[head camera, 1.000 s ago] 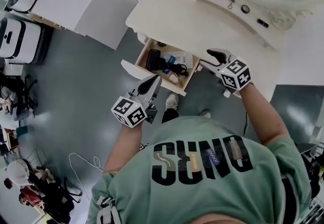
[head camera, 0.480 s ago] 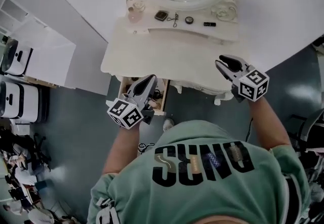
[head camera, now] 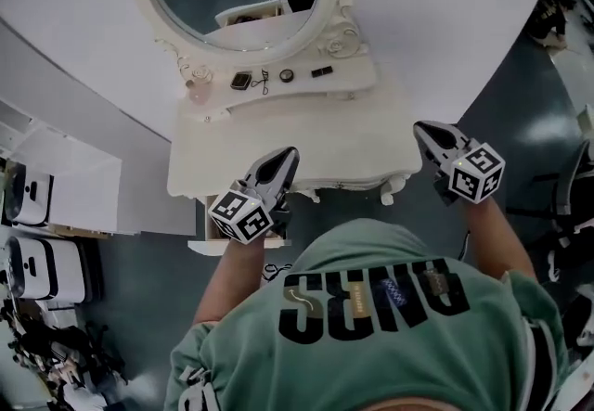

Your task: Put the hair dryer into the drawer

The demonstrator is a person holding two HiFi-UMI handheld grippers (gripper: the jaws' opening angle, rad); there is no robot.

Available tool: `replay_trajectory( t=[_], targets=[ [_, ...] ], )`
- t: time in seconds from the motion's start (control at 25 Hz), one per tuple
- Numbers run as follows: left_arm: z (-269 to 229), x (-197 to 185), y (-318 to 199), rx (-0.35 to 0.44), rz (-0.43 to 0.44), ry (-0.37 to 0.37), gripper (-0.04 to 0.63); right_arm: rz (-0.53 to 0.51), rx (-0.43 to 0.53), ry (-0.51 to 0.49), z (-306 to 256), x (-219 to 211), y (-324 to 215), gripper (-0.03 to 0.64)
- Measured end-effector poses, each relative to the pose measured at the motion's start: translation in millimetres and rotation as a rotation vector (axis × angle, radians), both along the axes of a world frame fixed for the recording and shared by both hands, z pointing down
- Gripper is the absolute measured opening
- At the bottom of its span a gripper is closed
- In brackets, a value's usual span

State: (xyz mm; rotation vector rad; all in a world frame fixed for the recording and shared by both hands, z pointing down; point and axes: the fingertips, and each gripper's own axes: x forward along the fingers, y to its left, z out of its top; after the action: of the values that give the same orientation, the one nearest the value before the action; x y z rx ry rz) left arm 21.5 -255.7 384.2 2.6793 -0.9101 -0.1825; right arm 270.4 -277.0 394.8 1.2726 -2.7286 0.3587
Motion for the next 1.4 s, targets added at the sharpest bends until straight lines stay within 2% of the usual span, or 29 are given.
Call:
replay_trajectory(
  t=[0.24,0.48,0.8,1.4],
  targets=[
    [2.5,42.8,2.8,0.008,0.066,0.001,0.005,0.075,-0.042,-0.036,16.0,47.9,19.5,-0.006],
    [15.5,65.7,6.5,-0.015,0.086,0.008,0.005,0.080,-0.082,-0.026,34.8,60.0,20.9,-0.006],
    [18.5,71.3,6.3,-0.025,0.076,0.007,0.005,0.077,-0.077,-0.037,31.5,69.7,16.8,-0.006],
    [19.6,60.1,9.8,-0.028,0.046,-0.010,0.005,0.013,-0.073,-0.012,31.2,53.1,10.8,-0.008]
  ],
)
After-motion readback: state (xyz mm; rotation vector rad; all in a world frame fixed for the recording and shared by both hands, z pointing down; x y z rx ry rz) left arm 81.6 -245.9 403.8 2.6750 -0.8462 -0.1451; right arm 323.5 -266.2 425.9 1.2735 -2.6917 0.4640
